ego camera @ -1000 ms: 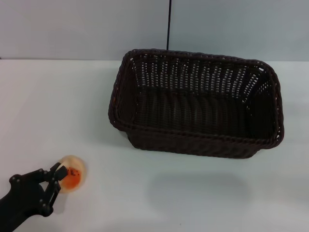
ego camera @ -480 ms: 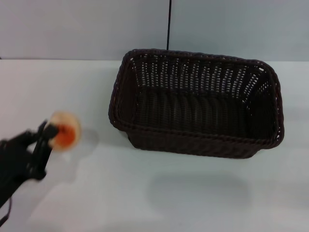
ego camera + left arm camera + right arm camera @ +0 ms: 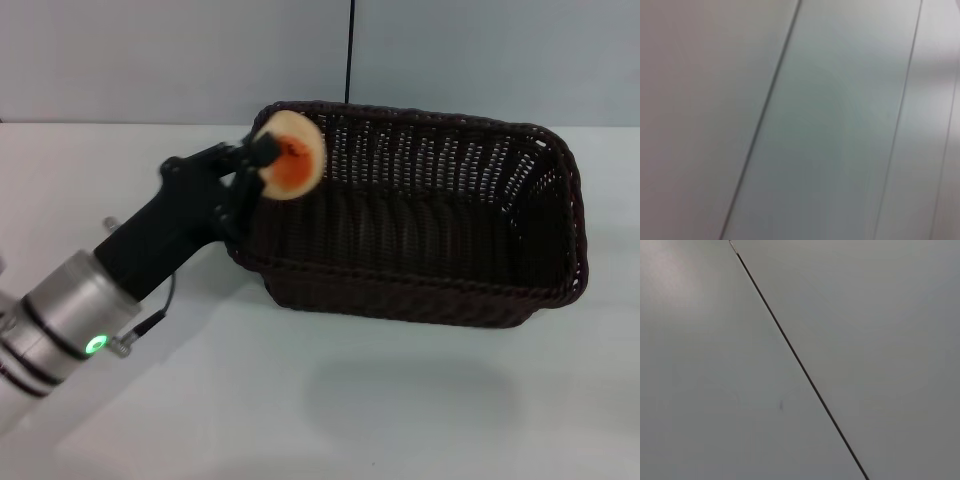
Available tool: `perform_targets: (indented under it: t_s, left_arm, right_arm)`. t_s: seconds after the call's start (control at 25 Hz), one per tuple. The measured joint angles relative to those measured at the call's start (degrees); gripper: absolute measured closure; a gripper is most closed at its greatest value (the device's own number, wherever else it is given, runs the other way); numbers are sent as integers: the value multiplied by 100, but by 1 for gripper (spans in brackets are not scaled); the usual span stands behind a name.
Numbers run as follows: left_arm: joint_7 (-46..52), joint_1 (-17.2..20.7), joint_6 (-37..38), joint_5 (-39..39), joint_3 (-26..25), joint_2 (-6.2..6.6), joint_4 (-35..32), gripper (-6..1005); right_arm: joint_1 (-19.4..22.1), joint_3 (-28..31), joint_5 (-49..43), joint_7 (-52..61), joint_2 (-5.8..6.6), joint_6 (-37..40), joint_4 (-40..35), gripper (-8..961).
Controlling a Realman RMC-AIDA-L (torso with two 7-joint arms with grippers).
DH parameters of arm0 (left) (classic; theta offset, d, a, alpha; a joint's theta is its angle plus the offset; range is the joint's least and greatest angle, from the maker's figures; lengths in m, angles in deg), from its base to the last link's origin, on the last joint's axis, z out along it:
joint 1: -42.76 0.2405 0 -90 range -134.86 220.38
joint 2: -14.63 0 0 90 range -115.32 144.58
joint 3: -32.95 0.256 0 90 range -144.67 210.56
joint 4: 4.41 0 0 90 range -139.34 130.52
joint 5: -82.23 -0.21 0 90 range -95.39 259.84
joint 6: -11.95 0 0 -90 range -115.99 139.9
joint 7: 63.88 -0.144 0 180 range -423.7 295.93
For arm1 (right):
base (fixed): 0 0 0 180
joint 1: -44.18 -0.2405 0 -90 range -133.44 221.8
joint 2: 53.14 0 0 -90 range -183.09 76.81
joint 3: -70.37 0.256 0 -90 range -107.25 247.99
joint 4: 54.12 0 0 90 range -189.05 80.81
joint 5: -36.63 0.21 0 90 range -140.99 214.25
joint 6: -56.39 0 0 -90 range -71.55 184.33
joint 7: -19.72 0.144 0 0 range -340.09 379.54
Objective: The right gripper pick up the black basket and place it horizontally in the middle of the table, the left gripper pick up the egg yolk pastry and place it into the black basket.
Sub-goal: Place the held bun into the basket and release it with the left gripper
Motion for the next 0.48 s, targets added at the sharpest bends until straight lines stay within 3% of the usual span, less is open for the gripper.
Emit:
perform_targets:
  t_s: [0.16,0.48]
  left_arm:
    - [173,-223,-399,-12,25,-4,3,875]
    - [124,-170,-265,-24,-123,6,-1,750]
  right_arm:
    - [0,-13,-9,2,-7,39,135,683]
    - [-6,-10,-11,15,-9,54,239,683]
